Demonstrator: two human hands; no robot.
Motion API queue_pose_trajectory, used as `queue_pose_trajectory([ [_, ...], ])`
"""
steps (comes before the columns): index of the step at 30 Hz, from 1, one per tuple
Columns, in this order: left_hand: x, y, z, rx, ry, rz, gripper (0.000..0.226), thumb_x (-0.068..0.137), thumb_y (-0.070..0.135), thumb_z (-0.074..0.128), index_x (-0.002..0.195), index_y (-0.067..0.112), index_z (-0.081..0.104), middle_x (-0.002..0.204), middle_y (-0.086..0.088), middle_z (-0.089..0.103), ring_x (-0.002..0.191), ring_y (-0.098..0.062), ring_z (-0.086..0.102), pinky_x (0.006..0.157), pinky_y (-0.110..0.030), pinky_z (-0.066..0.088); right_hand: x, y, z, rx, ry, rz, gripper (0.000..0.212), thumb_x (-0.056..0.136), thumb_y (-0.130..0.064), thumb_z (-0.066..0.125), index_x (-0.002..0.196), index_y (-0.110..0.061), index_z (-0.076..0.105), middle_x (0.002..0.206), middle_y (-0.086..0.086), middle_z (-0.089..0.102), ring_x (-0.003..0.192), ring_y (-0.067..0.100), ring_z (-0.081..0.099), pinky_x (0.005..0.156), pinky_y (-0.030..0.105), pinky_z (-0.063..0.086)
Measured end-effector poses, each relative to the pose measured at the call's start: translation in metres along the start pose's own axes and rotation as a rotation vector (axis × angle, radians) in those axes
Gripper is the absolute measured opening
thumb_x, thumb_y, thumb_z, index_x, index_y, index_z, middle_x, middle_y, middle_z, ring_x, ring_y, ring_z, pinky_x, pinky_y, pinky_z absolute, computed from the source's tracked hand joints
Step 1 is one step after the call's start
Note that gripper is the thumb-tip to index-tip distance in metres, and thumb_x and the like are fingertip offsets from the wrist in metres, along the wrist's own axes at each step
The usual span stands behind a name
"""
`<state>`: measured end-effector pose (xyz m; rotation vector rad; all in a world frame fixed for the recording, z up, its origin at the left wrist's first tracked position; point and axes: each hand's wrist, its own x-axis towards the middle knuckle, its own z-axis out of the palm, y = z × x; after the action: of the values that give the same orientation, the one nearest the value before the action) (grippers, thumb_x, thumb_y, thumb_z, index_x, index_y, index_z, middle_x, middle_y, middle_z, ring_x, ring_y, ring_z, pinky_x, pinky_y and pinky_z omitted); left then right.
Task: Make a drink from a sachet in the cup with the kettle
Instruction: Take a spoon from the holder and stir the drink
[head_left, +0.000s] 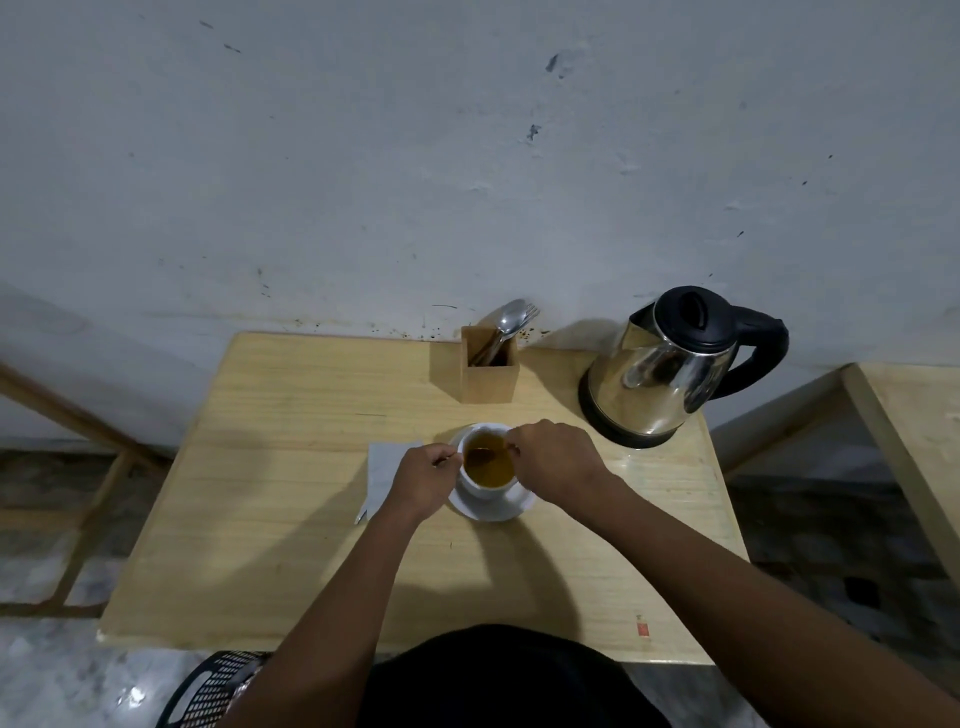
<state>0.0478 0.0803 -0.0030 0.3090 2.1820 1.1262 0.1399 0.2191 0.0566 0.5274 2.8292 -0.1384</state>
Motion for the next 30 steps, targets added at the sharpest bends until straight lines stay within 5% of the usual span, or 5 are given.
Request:
queue_pose_trajectory([
  [8,-0.003,-0.001,-0.002,0.008,-0.006,0.026,0.030,0.095,0.023,0.051,0.119,0.011,0.064,0.097,-0.001,0.061,0.081,-0.017,0.055,0.057,-0.027,0.041,0.010,0.003,-0.017,-0.106,-0.066,0.032,0.018,0.096,-0.014,0.049,0.109,-0.009,0.059,0.103,0.009,0.067,0.089,0.027,0.065,0.062,0.032,0.041],
  [14,-0.002,0.002,-0.003,0.016,-0.011,0.028,0.022,0.095,0.023,0.050,0.106,0.016,0.068,0.091,-0.002,0.061,0.071,-0.010,0.053,0.051,-0.026,0.042,0.007,-0.008,-0.020,-0.029,-0.128,0.022,0.021,0.092,-0.025,0.055,0.106,-0.010,0.059,0.097,0.006,0.065,0.074,0.021,0.052,0.063,0.032,0.040],
  [19,-0.002,0.000,-0.005,0.014,-0.029,0.044,0.018,0.095,0.023,0.049,0.101,0.022,0.066,0.091,-0.002,0.060,0.072,-0.011,0.053,0.052,-0.027,0.042,0.015,-0.011,-0.013,-0.019,-0.076,0.033,0.020,0.094,-0.024,0.050,0.106,-0.015,0.064,0.094,0.004,0.067,0.075,0.021,0.060,0.061,0.031,0.045],
  [24,-0.001,0.001,-0.006,0.029,-0.033,0.038,0.031,0.095,0.024,0.051,0.121,0.012,0.063,0.097,0.002,0.059,0.081,-0.012,0.054,0.052,-0.023,0.041,0.017,-0.004,-0.018,-0.092,-0.063,0.052,0.020,0.096,-0.015,0.049,0.112,-0.012,0.060,0.102,0.006,0.067,0.088,0.024,0.065,0.063,0.031,0.044],
  [30,-0.002,0.002,-0.006,0.032,-0.036,0.038,0.020,0.095,0.025,0.050,0.102,0.020,0.068,0.090,-0.002,0.062,0.066,-0.009,0.054,0.049,-0.026,0.041,0.014,-0.006,-0.029,-0.098,-0.154,0.033,0.020,0.093,-0.025,0.056,0.106,-0.010,0.056,0.090,0.005,0.058,0.075,0.020,0.054,0.063,0.031,0.040],
])
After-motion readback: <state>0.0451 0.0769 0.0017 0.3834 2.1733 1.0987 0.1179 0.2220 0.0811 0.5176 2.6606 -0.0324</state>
